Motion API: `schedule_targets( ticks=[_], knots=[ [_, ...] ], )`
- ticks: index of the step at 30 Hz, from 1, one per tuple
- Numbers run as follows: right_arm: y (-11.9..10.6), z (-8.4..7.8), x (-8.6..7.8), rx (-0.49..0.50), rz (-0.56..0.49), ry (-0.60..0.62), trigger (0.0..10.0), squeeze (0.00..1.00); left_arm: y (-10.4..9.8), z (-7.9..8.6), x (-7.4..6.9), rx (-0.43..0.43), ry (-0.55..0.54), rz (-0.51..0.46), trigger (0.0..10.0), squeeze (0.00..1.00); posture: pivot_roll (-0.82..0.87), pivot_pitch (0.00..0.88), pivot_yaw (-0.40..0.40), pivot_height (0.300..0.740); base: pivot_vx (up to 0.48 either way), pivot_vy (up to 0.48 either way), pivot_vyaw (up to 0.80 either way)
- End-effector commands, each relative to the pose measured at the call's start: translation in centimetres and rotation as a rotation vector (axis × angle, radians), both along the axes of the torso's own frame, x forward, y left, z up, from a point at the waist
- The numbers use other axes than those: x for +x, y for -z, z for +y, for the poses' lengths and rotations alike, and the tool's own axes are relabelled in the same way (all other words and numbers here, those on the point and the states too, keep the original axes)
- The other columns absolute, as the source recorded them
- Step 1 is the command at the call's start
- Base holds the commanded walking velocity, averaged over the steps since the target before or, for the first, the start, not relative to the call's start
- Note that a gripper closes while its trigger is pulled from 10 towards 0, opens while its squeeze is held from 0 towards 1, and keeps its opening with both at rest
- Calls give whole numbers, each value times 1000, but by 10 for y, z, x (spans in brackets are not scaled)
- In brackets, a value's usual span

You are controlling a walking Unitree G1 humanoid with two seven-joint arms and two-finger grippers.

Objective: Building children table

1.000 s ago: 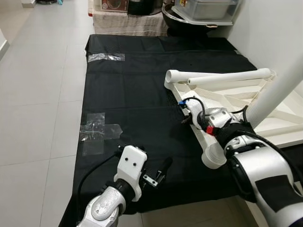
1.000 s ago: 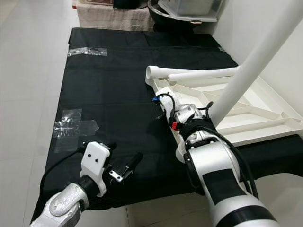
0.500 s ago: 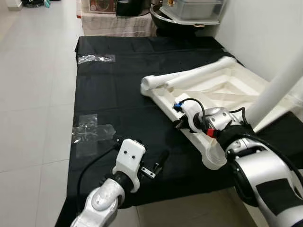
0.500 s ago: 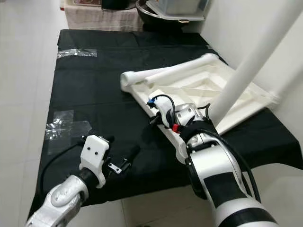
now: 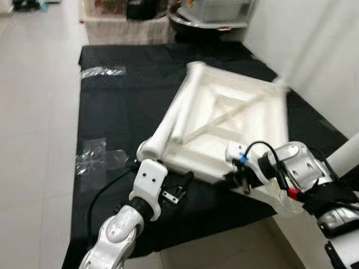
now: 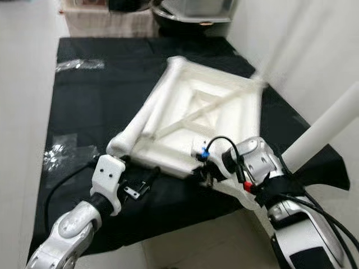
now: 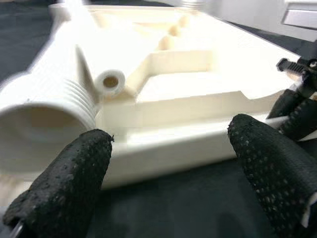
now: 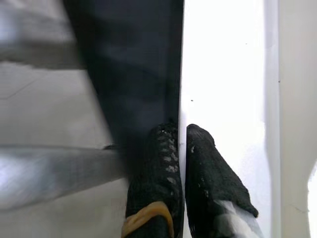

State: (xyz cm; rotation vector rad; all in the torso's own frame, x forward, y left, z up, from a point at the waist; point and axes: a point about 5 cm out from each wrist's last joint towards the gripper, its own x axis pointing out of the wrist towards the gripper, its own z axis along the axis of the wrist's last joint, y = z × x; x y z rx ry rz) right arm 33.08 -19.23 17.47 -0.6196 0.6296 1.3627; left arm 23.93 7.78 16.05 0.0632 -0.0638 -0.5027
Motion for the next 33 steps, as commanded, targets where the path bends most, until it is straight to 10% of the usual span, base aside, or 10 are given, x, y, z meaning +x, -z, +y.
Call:
schedule_targets(
  ticks=[1,13,14,21,23,25,26,30,31,33],
  knots=[
    [-6,9,-9,30,15,-181,0,0,4,-2,0,18,9,7,10000,0,-16,124,-110,740,0,0,0],
    [-9,0,17,-81,-261,-98,0,0,4,-6,1,12,28,5,10000,0,9,123,-111,740,0,0,0],
    [-12,-2,22,-109,-298,-73,10000,0,4,-5,0,3,22,6,10000,0,9,123,-111,740,0,0,0],
    [-29,-10,40,-123,-421,98,10000,0,6,-5,0,11,24,11,10000,0,10,122,-111,740,0,0,0],
    [-36,-10,44,-75,-457,141,10000,220,6,-7,0,11,29,9,10000,0,10,118,-109,740,0,0,0],
    [-37,-10,45,-61,-468,151,10000,220,6,-7,-1,13,31,6,10000,0,10,118,-109,740,0,0,0],
    [-38,-11,47,-53,-490,178,10000,1000,5,-7,-1,13,32,7,10000,0,13,117,-105,740,0,0,0],
    [-39,-15,48,-47,-498,213,10000,1000,5,-7,-1,10,31,5,10000,0,14,111,-105,740,0,0,0],
    [-39,-18,49,-48,-489,236,10000,192,5,-8,-2,4,29,4,10000,0,14,111,-105,740,0,0,0],
    [-41,-21,49,-36,-452,257,10000,0,5,-8,-2,4,28,7,10000,0,15,104,-102,740,0,0,0]
  ],
)
